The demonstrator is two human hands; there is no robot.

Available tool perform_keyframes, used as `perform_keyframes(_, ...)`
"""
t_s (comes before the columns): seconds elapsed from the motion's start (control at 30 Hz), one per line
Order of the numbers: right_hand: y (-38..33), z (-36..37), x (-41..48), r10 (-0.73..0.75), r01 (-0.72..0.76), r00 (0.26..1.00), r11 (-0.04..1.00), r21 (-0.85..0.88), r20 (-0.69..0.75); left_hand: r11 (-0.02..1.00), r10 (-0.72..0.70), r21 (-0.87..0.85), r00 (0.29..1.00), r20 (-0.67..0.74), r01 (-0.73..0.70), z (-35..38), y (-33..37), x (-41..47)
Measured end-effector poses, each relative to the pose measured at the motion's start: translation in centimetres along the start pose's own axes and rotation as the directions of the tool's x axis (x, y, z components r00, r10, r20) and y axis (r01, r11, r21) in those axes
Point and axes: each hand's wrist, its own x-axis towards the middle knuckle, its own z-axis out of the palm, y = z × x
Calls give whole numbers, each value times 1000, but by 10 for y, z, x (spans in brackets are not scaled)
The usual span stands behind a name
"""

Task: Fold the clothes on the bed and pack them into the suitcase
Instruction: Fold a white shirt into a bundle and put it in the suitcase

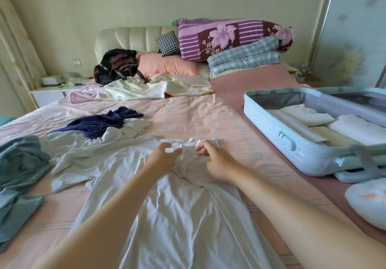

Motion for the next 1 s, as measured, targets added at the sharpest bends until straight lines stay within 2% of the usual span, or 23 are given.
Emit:
perform_keyframes(0.07, 7, -3, 3, 37, -38, 999, 989, -144, -9, 979, 49, 198, 999, -10, -46, 9, 4, -2)
perform_keyframes(0.1, 9, -2, 3, 52, -50, 999, 976, -211, 4, 967, 79, 244, 997, -12, -73, 14, 6, 0)
perform_keyframes(0.2, 7, 6, 2, 55, -19, 994, 941, -338, 96, 923, 240, 315, 970, -22, -221, 15, 7, 5)
perform_keyframes(0.27, 5, 13, 5, 21, 15, 995, 929, -370, 93, 892, 335, 352, 938, -89, -285, 3, 4, 12)
perform_keyframes(0.33, 3, 19, 9, 9, 30, 995, 926, -377, 100, 884, 325, 390, 938, -119, -257, -14, -4, 17)
perform_keyframes(0.47, -3, 27, 7, 60, 22, 975, 932, -361, 216, 817, 124, 563, 992, 39, -124, -41, -23, 22)
perform_keyframes(0.53, -6, 31, 7, 65, 22, 976, 922, -387, 210, 843, 85, 532, 996, 17, -81, -45, -23, 23)
perform_keyframes(0.63, -11, 34, 15, 13, 1, 999, 926, -378, 33, 894, 78, 442, 997, -10, -66, -43, -24, 29)
perform_keyframes(0.77, -15, 30, 37, -59, -5, 991, 886, -464, -122, 907, 146, 384, 985, 96, -172, -34, -28, 49)
perform_keyframes(0.9, -15, 27, 66, 22, -97, 986, 882, -462, -165, 841, 238, 455, 956, 174, -292, -34, -27, 64)
perform_keyframes(1.0, -10, 26, 85, 67, -142, 986, 815, -562, -153, 869, 195, 420, 961, 198, -263, -41, -33, 73)
